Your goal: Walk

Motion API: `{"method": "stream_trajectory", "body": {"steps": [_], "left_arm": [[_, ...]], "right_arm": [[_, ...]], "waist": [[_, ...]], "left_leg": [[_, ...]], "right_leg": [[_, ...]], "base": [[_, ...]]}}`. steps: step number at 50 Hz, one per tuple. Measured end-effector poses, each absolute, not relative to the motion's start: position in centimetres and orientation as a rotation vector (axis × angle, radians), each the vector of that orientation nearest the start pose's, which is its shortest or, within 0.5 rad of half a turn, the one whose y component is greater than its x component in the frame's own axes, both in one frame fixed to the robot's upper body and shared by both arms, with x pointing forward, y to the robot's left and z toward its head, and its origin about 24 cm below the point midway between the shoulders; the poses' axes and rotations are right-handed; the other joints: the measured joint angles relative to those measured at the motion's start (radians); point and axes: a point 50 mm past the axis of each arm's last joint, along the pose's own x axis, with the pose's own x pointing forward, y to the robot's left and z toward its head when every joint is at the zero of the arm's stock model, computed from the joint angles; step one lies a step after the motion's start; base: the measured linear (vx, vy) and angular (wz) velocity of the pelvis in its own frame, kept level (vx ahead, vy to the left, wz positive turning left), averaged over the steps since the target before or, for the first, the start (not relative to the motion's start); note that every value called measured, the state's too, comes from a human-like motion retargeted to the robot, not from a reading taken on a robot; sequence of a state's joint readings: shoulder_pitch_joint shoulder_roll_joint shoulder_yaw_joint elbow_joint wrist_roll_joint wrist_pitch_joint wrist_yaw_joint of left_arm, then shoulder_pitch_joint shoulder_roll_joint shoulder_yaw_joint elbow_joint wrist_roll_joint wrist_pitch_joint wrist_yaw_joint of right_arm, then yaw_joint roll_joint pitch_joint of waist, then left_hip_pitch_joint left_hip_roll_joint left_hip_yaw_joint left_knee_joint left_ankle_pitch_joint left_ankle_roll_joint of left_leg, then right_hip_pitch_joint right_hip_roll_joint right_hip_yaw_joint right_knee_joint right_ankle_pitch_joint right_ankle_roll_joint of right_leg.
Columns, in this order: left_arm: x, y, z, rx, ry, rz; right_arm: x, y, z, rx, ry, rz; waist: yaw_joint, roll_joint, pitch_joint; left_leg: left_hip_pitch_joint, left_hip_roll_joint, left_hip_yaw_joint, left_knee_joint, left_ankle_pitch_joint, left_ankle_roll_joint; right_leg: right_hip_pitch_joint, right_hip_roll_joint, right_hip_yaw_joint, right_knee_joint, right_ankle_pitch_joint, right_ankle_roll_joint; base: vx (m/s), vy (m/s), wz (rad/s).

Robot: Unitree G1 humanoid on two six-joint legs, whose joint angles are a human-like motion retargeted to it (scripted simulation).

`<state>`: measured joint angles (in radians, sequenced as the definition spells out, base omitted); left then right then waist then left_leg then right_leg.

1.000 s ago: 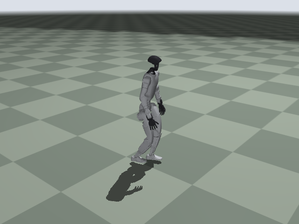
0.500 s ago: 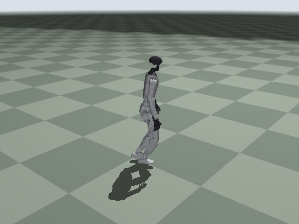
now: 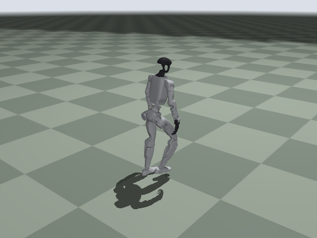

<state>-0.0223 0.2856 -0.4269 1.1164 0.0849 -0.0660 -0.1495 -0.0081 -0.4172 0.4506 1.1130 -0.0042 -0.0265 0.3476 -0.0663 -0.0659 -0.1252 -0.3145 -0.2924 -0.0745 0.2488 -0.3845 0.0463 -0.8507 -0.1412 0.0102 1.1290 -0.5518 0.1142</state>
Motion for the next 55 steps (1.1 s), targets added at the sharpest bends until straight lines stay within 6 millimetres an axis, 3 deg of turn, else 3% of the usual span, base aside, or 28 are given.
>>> {"method": "stream_trajectory", "body": {"steps": [8, 29, 32, 36, 40, 42, 46, 48, 50, 52, 55], "left_arm": [[13.9, 20.0, -14.5, 0.489, 0.994, -0.413], [18.7, 18.8, -11.7, 0.511, 0.758, -0.406], [19.0, 18.7, -11.4, 0.519, 0.735, -0.404], [19.2, 18.7, -11.1, 0.534, 0.711, -0.399], [19.4, 19.0, -10.9, 0.559, 0.691, -0.385], [19.1, 19.3, -11.0, 0.580, 0.692, -0.377], [18.3, 19.8, -11.3, 0.629, 0.705, -0.369], [17.8, 20.0, -11.6, 0.652, 0.719, -0.371], [17.3, 20.3, -11.9, 0.675, 0.735, -0.376], [16.9, 20.6, -12.2, 0.699, 0.753, -0.384], [16.5, 21.2, -12.3, 0.727, 0.772, -0.396]], "right_arm": [[9.7, -25.0, -14.7, -0.444, 1.252, 0.516], [12.7, -24.5, -12.6, -0.399, 1.046, 0.480], [14.3, -23.8, -11.8, -0.376, 0.965, 0.473], [18.7, -21.5, -9.0, -0.332, 0.739, 0.474], [22.6, -19.3, -4.6, -0.261, 0.467, 0.430], [24.7, -17.7, -0.9, -0.215, 0.257, 0.404], [27.3, -14.4, 10.9, -0.105, -0.316, 0.352], [26.4, -13.2, 17.4, -0.055, -0.628, 0.331], [24.4, -12.4, 22.8, -0.010, -0.912, 0.318], [22.1, -11.8, 26.5, 0.018, -1.132, 0.322], [19.1, -11.1, 29.8, 0.027, -1.361, 0.347]], "waist": [[0.028, -0.041, -0.005], [0.092, -0.020, -0.007], [0.090, -0.019, -0.007], [0.082, -0.019, -0.012], [0.071, -0.013, -0.014], [0.054, -0.020, -0.018], [0.026, -0.023, -0.029], [0.017, -0.022, -0.035], [0.012, -0.023, -0.041], [0.009, -0.026, -0.047], [0.009, -0.034, -0.057]], "left_leg": [[-0.058, -0.069, -0.074, 0.046, 0.025, -0.011], [-0.236, -0.072, -0.129, 0.179, -0.002, -0.060], [-0.260, -0.064, -0.113, 0.203, -0.016, -0.063], [-0.281, -0.048, -0.087, 0.207, -0.022, -0.068], [-0.229, -0.019, -0.076, 0.064, 0.044, -0.079], [-0.242, -0.027, -0.058, 0.068, 0.048, -0.084], [-0.264, -0.033, -0.027, 0.061, 0.065, -0.093], [-0.277, -0.034, -0.016, 0.056, 0.075, -0.096], [-0.290, -0.036, -0.007, 0.047, 0.085, -0.096], [-0.301, -0.035, 0.001, 0.033, 0.098, -0.097], [-0.314, -0.033, 0.005, 0.000, 0.122, -0.103]], "right_leg": [[-0.003, 0.046, 0.093, -0.077, -0.004, 0.019], [-0.050, 0.058, 0.065, -0.146, 0.023, -0.033], [-0.060, 0.058, 0.058, -0.144, 0.026, -0.036], [-0.075, 0.056, 0.047, -0.146, 0.033, -0.034], [-0.077, 0.058, 0.038, -0.180, 0.060, -0.023], [-0.093, 0.042, 0.036, -0.163, 0.060, -0.009], [-0.124, 0.020, 0.028, -0.142, 0.069, 0.018], [-0.141, 0.011, 0.025, -0.135, 0.073, 0.030], [-0.157, 0.003, 0.022, -0.132, 0.075, 0.040], [-0.170, -0.004, 0.018, -0.137, 0.075, 0.046], [-0.185, -0.012, 0.012, -0.157, 0.075, 0.050]], "base": [[-0.04, 0.04, 0.81], [-0.02, 0.01, 0.43], [-0.02, 0.00, 0.32], [-0.03, 0.00, 0.26], [-0.02, 0.00, 0.09], [-0.09, 0.00, 0.38], [-0.07, -0.02, 0.31], [-0.05, -0.03, 0.31], [-0.04, -0.04, 0.29], [-0.02, -0.05, 0.25], [-0.01, -0.06, 0.21]]}}
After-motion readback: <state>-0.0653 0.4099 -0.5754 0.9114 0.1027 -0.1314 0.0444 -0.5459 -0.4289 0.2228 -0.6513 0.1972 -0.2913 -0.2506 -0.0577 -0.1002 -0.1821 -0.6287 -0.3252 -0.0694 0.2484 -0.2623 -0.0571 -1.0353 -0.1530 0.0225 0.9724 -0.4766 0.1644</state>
